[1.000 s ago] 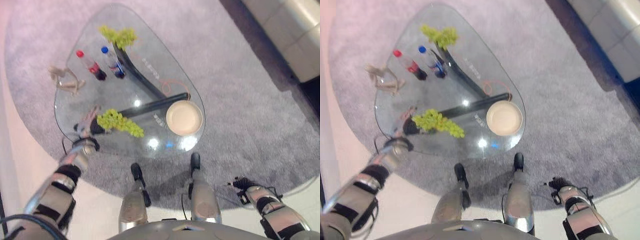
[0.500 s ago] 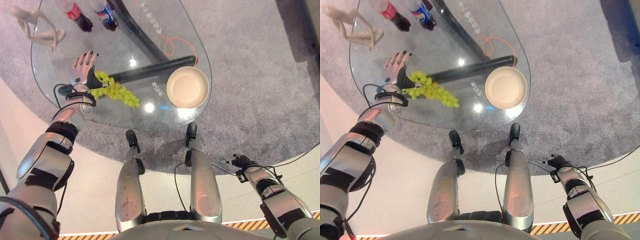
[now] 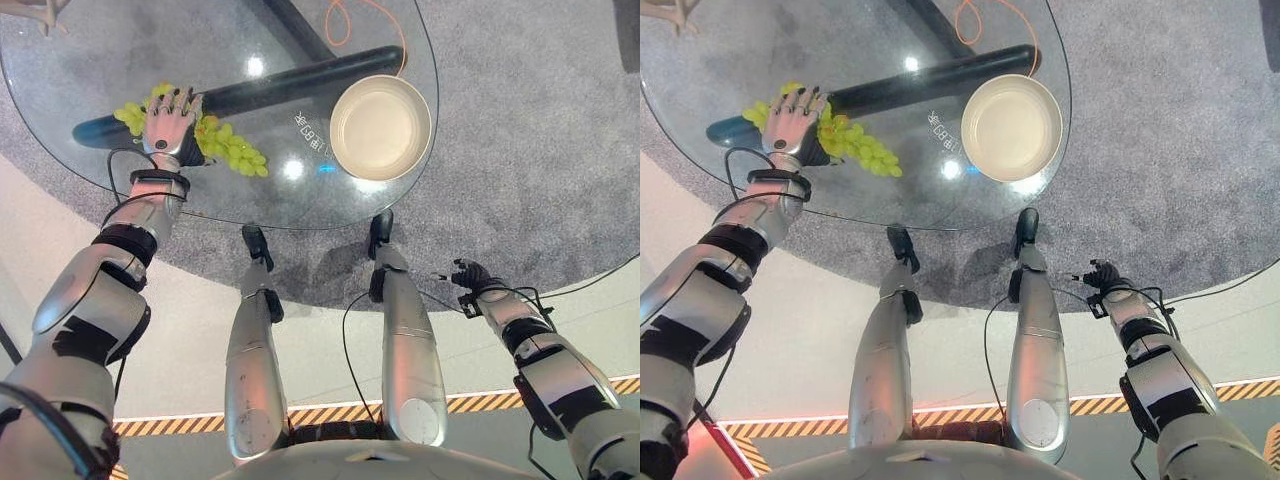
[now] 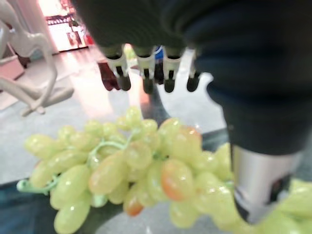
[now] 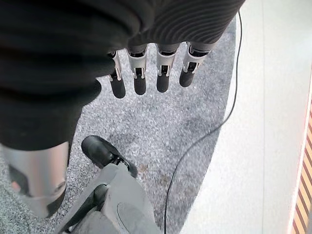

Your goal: Pick up fruits into the plate

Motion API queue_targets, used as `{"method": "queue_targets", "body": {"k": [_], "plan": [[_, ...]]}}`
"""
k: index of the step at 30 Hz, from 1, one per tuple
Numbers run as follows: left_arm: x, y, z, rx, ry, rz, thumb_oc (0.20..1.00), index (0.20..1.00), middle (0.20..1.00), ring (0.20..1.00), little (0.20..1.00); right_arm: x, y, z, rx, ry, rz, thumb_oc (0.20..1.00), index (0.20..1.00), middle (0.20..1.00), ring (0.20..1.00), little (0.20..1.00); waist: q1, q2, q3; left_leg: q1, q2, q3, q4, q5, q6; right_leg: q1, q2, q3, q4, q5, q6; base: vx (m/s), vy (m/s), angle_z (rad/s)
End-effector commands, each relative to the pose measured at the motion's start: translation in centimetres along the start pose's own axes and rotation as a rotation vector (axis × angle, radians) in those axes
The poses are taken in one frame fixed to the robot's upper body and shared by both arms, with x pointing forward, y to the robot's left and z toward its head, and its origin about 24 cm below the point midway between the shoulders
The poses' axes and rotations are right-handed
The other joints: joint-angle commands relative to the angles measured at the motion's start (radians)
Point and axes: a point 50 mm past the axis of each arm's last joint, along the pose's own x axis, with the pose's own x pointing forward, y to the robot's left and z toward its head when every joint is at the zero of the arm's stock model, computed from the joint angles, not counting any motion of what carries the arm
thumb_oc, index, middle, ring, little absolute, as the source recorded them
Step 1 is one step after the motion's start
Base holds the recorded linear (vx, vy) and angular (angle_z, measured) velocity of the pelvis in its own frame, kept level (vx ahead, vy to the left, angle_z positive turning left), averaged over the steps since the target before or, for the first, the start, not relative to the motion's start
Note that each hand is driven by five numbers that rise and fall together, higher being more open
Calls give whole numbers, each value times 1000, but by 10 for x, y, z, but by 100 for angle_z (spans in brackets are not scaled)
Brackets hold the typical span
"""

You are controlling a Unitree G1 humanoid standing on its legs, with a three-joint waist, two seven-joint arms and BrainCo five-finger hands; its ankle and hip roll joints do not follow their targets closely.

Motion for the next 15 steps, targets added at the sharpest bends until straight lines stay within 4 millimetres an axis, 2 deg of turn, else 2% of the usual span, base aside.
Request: {"method": "queue_targets", "body": {"k": [1, 7, 15], "plan": [[10, 34, -36, 21, 132, 169, 1000, 1000, 1000, 1000, 1000, -3, -1, -26, -29, 60, 1, 1000, 1000, 1000, 1000, 1000, -8, -28, -26, -87, -76, 25, 131, -101, 8, 12, 85, -10, -4, -27, -20, 0, 0, 0], [20, 54, -43, 107, 180, 258, 1000, 1000, 1000, 1000, 1000, -5, 8, -34, -50, 66, 21, 1000, 1000, 1000, 1000, 1000, -33, -40, -26, -113, -70, 37, 125, -94, 0, -17, 90, 1, -28, -10, -20, 2, 9, -2], [24, 56, -53, 397, 190, 141, 1000, 1000, 1000, 1000, 1000, -4, 4, -32, -25, 42, 4, 1000, 1000, 1000, 1000, 1000, -59, -47, -26, -141, -74, 45, 156, -107, 0, -46, 86, 14, -39, 11, -18, 7, 18, -4]]}}
